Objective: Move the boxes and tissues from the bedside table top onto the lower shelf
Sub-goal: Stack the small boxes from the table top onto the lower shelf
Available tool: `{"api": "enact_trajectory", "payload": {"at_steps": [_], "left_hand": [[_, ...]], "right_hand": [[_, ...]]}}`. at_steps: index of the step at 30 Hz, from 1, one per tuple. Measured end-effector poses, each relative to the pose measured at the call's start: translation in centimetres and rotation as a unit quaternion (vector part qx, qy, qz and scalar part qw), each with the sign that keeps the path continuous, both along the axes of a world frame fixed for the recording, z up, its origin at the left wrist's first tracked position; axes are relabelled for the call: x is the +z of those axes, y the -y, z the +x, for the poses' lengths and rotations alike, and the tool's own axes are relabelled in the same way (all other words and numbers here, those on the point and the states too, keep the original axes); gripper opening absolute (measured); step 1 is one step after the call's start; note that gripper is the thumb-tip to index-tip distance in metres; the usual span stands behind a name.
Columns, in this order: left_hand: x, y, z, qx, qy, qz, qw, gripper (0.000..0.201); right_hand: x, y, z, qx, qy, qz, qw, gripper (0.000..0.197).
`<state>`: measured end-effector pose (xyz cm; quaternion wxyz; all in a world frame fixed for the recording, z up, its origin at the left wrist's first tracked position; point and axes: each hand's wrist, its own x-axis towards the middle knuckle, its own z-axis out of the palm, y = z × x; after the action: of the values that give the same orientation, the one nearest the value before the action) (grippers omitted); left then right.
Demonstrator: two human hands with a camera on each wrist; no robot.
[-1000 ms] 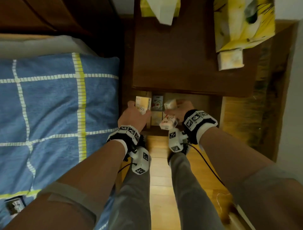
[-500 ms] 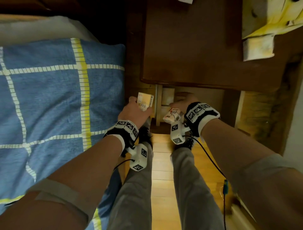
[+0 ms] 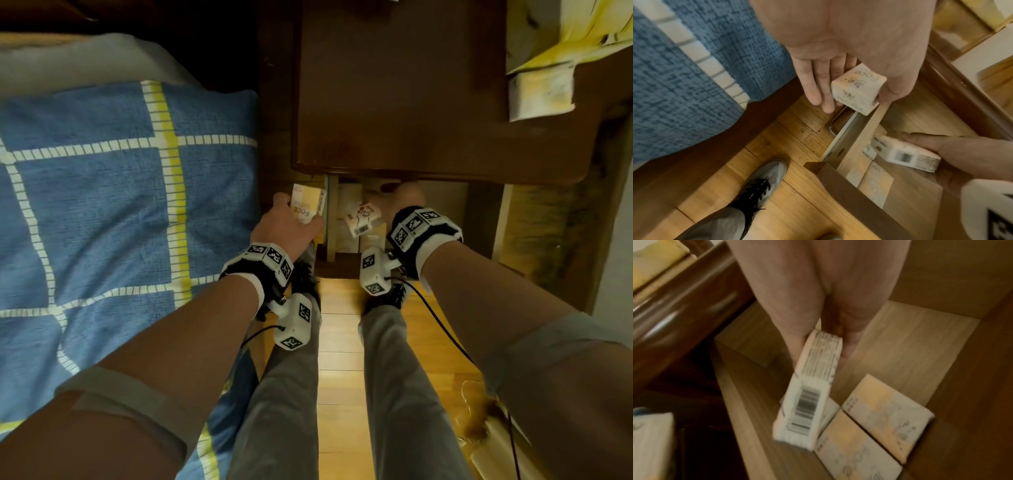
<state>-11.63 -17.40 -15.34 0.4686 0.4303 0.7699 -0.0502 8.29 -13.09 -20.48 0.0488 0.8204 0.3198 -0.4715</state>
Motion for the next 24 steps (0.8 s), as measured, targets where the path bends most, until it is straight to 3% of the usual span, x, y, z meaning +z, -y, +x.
{"api": "enact_trajectory", "payload": {"at_steps": [5,12,14,16,18,21,24], "left_hand": [[-0.1,-0.6,0.4,-0.002,0.005,0.004,1.000,0.058],[-0.5,-0.5,1.2,-0.001,-0.002,0.005,1.000,0.062],[-0.6,-0.4,1.4,-0.002,-0.004,0.003,1.000,0.062],[-0.7,-0.4,1.6,-0.005,-0.006,0.002,1.000,0.064],[-0.8,-0.4,1.8,-0.008,-0.008,0.004,1.000,0.063],[-1.0,-0.5,1.9,-0.011,-0.013,0.002,1.000,0.062],[-1.2,-0.6,2.0,-0.016,-0.017,0.002,1.000,0.061]], "right_hand": [[-0.3,-0.1,1.9,-0.139,0.059,0.024,0.988,0.036],[-1.1,0.0,3.4,-0.174,0.078,0.025,0.981,0.025],[-1.2,0.2,3.5,-0.156,0.068,0.014,0.985,0.025],[-1.8,0.5,3.4,-0.114,0.005,-0.006,0.993,0.026],[-2.0,0.9,3.3,-0.017,-0.042,-0.035,0.998,0.030],[-2.0,1.0,3.2,0.107,-0.037,-0.073,0.991,0.029],[-2.7,1.0,3.1,0.127,-0.036,-0.064,0.989,0.029]]}}
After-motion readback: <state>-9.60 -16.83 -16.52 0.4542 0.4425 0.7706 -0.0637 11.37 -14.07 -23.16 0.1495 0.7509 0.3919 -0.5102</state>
